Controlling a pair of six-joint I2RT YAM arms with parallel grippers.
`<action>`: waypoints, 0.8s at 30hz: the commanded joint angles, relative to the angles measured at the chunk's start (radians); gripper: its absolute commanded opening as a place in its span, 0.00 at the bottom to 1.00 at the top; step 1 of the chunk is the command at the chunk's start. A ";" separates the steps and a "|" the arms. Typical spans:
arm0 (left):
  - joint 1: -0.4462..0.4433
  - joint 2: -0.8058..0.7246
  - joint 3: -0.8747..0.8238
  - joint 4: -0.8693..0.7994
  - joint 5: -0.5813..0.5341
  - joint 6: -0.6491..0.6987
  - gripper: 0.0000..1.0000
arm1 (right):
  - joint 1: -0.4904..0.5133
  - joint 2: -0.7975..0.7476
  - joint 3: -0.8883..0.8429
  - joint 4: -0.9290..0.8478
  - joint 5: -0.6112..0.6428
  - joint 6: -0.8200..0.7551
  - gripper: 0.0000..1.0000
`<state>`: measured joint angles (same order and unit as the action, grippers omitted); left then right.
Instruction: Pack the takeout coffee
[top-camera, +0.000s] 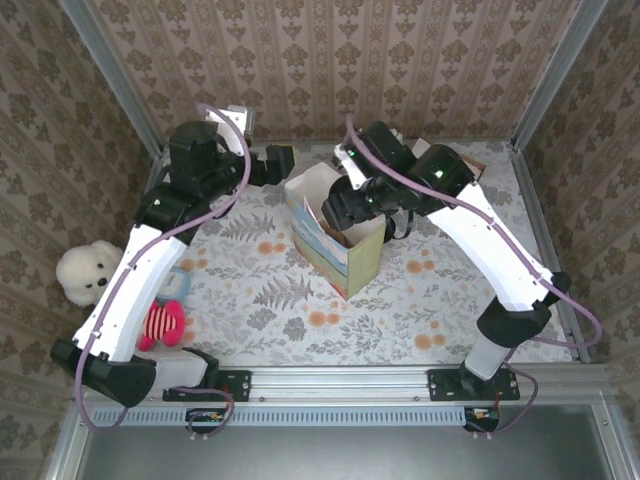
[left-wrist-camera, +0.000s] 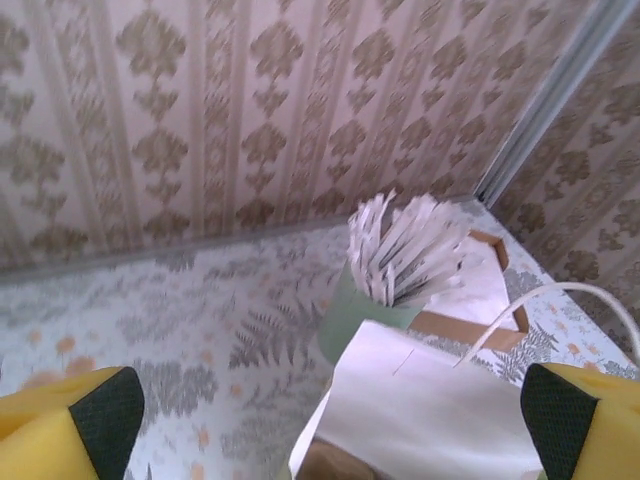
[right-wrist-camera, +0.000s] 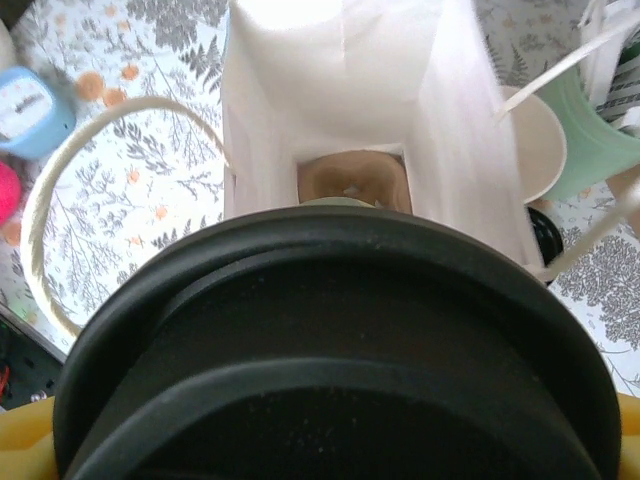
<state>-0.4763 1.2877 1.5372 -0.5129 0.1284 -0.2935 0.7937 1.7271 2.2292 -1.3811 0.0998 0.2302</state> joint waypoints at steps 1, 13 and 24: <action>-0.023 0.001 0.048 -0.110 -0.016 -0.099 0.99 | 0.014 0.031 0.032 -0.068 0.052 0.006 0.53; -0.143 -0.054 -0.073 -0.107 0.217 -0.281 0.85 | 0.006 0.091 0.013 -0.027 0.035 0.001 0.54; -0.094 -0.095 -0.193 -0.147 0.298 -0.300 0.40 | -0.020 0.115 0.010 -0.076 0.096 0.006 0.54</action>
<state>-0.5869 1.2259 1.3624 -0.6468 0.3672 -0.5789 0.7784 1.8217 2.2299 -1.4109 0.1368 0.2310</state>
